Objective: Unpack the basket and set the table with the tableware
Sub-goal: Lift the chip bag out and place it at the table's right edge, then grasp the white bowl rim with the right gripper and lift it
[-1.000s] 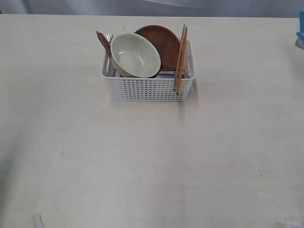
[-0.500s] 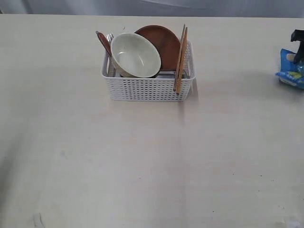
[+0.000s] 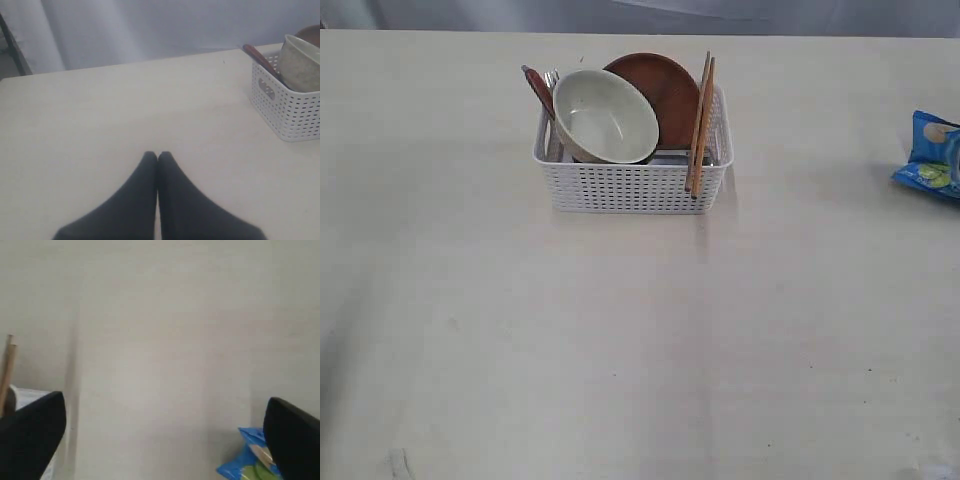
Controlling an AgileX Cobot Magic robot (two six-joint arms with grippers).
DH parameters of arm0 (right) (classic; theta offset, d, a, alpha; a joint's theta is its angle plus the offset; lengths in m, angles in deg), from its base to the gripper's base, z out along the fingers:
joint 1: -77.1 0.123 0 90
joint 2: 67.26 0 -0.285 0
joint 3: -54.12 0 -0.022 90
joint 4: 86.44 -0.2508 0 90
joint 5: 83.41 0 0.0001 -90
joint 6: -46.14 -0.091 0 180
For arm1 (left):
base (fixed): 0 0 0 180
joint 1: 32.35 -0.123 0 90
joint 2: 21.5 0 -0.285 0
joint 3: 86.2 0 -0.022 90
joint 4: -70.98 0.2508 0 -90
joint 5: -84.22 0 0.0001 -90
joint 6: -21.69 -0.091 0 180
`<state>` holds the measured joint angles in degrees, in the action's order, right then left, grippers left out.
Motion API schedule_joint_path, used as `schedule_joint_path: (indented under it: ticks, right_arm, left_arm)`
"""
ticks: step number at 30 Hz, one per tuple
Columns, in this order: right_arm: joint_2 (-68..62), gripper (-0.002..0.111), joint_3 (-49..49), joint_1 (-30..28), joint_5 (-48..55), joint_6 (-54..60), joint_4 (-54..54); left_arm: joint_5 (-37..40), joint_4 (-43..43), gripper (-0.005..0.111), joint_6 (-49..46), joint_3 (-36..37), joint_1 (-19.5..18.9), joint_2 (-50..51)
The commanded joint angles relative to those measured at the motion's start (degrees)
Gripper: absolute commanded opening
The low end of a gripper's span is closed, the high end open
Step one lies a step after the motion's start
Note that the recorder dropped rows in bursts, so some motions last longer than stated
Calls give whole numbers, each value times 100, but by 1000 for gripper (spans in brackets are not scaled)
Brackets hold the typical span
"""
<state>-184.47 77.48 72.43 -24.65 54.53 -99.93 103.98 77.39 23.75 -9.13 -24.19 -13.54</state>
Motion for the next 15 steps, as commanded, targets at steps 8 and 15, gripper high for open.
schedule_joint_path:
  ticks: [8, 15]
  right_arm:
    - [51, 104, 883, 1673, 1121, -930, 389]
    - [51, 55, 999, 2788, 1121, -920, 890]
  left_arm:
    - [-4, -65, 0, 31, 15, -14, -18]
    - [-4, -65, 0, 31, 15, -14, -18]
